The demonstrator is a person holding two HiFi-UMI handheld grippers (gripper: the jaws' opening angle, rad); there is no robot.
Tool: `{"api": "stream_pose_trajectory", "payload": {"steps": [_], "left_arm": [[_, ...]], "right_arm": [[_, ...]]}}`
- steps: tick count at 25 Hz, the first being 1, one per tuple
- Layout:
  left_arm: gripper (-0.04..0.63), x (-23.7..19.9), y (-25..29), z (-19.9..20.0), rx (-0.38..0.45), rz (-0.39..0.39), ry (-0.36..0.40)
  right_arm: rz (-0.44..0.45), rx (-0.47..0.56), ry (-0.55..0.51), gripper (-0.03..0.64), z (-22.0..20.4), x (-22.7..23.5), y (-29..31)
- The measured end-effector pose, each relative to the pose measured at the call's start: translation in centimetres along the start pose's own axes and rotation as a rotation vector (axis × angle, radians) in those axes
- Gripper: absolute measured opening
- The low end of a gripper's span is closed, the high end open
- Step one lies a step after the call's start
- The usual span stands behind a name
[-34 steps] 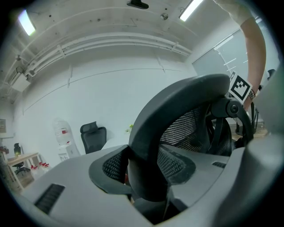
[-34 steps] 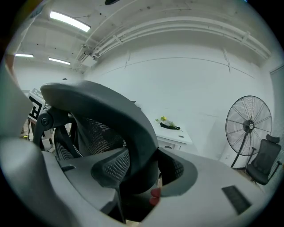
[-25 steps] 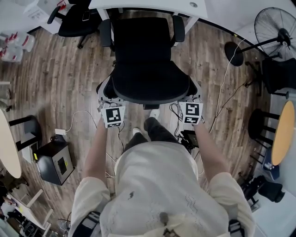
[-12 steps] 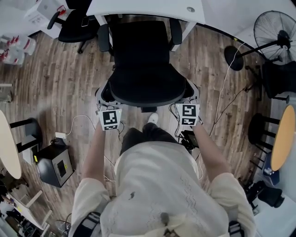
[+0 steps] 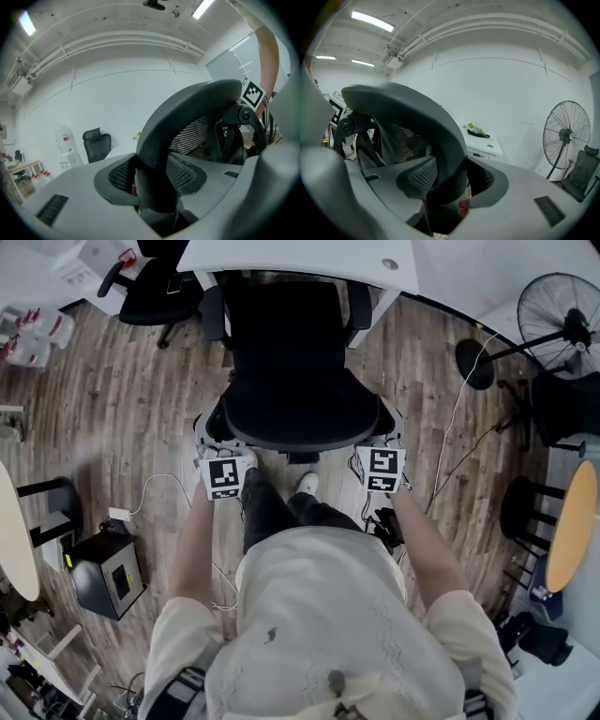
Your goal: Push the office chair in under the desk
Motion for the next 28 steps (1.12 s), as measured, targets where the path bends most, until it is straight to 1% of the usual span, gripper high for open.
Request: {"api": "stream_pose_trajectory", "payload": {"steps": [4, 10, 22, 28], "left_arm": [[0.218, -0.9, 1.2, -0.3, 0.001, -0.007, 0.003], [0.218, -2.7, 2.7, -0.5, 0.006, -0.015, 0.013], [0.218, -5.6, 4.9, -0.6, -0.002, -0.066, 0.003], [0.218, -6.9, 6.1, -0.7, 0.001, -0.087, 0.003]], "right_arm": [[-0.006, 0.012, -0.004, 0.204, 0.5, -0.3, 1.4], [-0.024, 0.004, -0.003, 0.204, 1.2, -0.8, 3.1], [-0.088, -0.011, -0.002, 0.201, 2.4, -2.1, 5.2], [-0.101, -0.008, 0.011, 0.201, 3.1, -2.7, 6.3]]}}
Point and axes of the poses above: the fingertips, and each gripper's own axes: y forward along the fingers, x to its right, z out of its top, the point moved 4 cm from there along -y, backward along the fingers, and after that the axes turned 1 degree about z, right-handed, at the moved point
